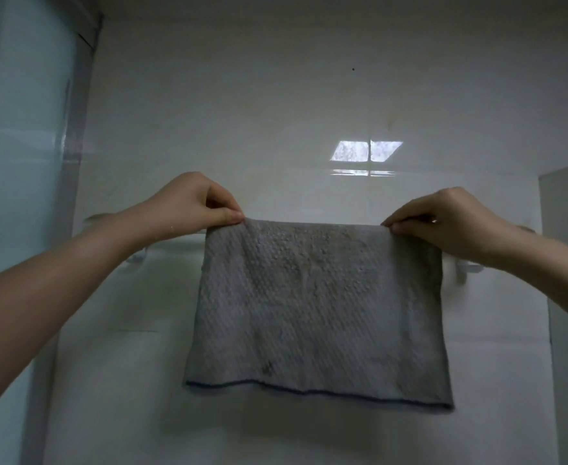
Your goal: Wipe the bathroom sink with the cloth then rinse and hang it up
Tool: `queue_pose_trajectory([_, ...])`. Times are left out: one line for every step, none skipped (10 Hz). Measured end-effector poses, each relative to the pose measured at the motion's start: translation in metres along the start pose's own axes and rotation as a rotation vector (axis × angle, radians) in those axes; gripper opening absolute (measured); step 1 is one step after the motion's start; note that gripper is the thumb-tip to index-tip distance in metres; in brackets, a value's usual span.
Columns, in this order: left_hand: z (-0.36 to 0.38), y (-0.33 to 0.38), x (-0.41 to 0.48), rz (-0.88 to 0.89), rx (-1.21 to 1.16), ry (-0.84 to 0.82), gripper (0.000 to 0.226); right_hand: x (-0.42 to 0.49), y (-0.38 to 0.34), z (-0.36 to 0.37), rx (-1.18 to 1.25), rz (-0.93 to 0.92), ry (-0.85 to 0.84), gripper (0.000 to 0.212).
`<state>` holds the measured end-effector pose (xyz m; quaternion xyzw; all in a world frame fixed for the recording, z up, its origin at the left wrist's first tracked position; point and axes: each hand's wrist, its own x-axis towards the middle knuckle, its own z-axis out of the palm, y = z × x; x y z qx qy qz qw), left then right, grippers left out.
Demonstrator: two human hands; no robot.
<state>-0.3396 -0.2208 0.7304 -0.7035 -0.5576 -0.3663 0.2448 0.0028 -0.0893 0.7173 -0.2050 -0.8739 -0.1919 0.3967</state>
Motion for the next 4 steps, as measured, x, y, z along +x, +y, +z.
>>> queue_pose_trajectory([0.0, -0.003, 0.009, -0.042, 0.047, -0.017, 0.01, 0.013, 0.006, 0.004, 0.095, 0.123, 0.037, 0.014])
queue_pose_trajectory([0.0, -0.007, 0.011, -0.133, 0.043, -0.144, 0.018, 0.02, 0.007, 0.003, 0.16, 0.266, -0.095, 0.016])
queue_pose_trajectory([-0.003, -0.008, 0.006, -0.188, 0.063, -0.205, 0.055, 0.017, 0.003, -0.001, 0.173, 0.299, -0.201, 0.021])
queue_pose_trajectory([-0.007, -0.005, -0.003, -0.136, 0.189, -0.049, 0.055, 0.004, 0.001, -0.004, 0.066, 0.213, -0.009, 0.02])
